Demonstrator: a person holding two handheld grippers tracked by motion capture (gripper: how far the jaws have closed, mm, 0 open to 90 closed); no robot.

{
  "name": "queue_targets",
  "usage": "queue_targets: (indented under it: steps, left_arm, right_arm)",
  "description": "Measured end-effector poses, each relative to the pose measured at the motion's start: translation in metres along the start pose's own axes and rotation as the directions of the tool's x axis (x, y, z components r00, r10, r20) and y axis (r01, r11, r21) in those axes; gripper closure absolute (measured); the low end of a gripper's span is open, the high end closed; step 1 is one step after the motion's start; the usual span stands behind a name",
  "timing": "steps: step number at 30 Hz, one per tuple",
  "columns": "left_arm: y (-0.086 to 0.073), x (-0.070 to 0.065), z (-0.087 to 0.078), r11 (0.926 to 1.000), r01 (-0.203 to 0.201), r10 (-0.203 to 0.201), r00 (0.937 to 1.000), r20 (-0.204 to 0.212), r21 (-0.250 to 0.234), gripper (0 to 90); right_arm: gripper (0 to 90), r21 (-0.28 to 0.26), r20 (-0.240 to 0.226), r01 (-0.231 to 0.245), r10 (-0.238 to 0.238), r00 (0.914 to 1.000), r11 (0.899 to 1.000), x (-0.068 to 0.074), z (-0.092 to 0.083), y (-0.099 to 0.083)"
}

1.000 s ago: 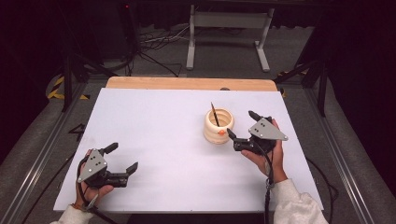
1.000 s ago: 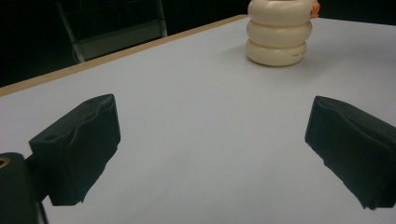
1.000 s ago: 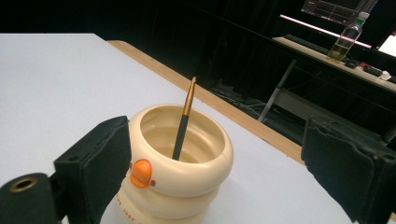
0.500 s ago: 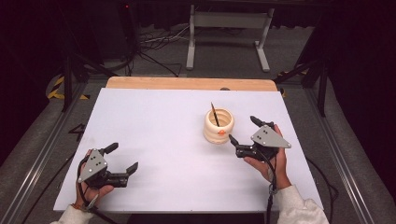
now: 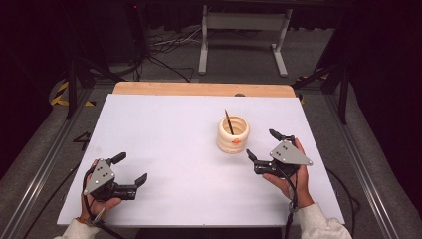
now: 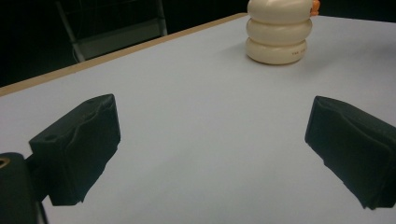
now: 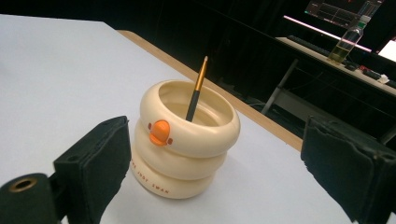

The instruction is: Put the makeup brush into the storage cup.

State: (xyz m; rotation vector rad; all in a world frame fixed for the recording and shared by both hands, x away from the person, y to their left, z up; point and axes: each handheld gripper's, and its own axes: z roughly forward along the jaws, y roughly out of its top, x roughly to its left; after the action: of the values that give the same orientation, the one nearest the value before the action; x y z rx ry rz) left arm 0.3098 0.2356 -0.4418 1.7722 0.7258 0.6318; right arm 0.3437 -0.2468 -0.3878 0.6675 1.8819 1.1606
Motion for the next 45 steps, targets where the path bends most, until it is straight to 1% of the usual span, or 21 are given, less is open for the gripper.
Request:
queue_targets:
  steps: [4, 10, 12, 15, 17, 24, 30, 33, 38, 41, 43, 45]
  left_arm:
    - [0.000, 0.000, 0.000, 1.0000, -0.001, 0.001, 1.0000, 0.001, 0.004, 4.2]
    - [0.000, 0.000, 0.000, 1.0000, -0.004, 0.004, 1.0000, 0.005, 0.005, 4.1]
    - [0.000, 0.000, 0.001, 1.0000, -0.006, 0.006, 1.0000, 0.006, 0.008, 4.1]
    - [0.000, -0.001, 0.001, 0.9999, -0.009, 0.009, 0.9999, 0.005, 0.008, 4.1]
    - [0.000, -0.001, 0.001, 1.0000, -0.004, 0.004, 1.0000, 0.006, 0.007, 4.1]
    - [0.000, -0.002, 0.001, 0.9999, -0.010, 0.010, 0.9999, 0.004, 0.005, 4.2]
    - [0.000, -0.002, 0.002, 0.9999, -0.013, 0.013, 0.9999, 0.006, 0.007, 4.1]
    - [0.000, -0.002, 0.002, 0.9998, -0.019, 0.019, 0.9998, 0.006, 0.010, 4.1]
    - [0.000, -0.002, 0.002, 0.9998, -0.018, 0.018, 0.9998, 0.008, 0.013, 4.1]
    - [0.000, -0.003, 0.002, 0.9996, -0.023, 0.023, 0.9997, 0.009, 0.014, 4.1]
    - [0.000, -0.003, 0.002, 0.9996, -0.025, 0.025, 0.9997, 0.009, 0.015, 4.1]
    - [0.000, -0.003, 0.002, 0.9994, -0.029, 0.029, 0.9995, 0.010, 0.017, 4.1]
  right_arm:
    - [8.8, -0.004, 0.000, -0.001, 0.001, 1.0000, 1.000, 0.000, -0.004, -0.003]
    - [8.7, 0.010, -0.001, 0.009, -0.008, 1.0000, 1.000, 0.000, -0.010, -0.009]
    - [8.6, 0.012, -0.003, 0.002, -0.002, 1.0000, 1.000, 0.000, -0.013, -0.011]
    - [8.6, 0.014, 0.000, 0.006, -0.006, 1.0000, 1.000, 0.000, -0.015, -0.013]
    - [8.5, 0.014, -0.003, -0.004, 0.004, 1.0000, 1.000, -0.001, -0.018, -0.016]
    - [8.3, 0.026, -0.002, -0.002, 0.002, 1.0000, 1.000, -0.002, -0.026, -0.024]
    - [8.2, 0.038, -0.003, 0.002, -0.002, 1.0000, 0.999, -0.001, -0.031, -0.032]
    - [8.2, 0.051, 0.004, 0.008, -0.008, 1.0000, 0.999, 0.002, -0.033, -0.036]
    - [8.2, 0.069, 0.000, 0.016, -0.016, 0.9999, 0.997, 0.006, -0.039, -0.045]
    - [8.6, 0.072, 0.008, 0.016, -0.017, 0.9998, 0.997, 0.008, -0.043, -0.049]
    - [8.6, 0.076, 0.012, 0.027, -0.028, 0.9995, 0.997, 0.009, -0.047, -0.052]
    - [8.7, 0.080, 0.012, 0.012, -0.013, 0.9998, 0.997, 0.008, -0.050, -0.056]
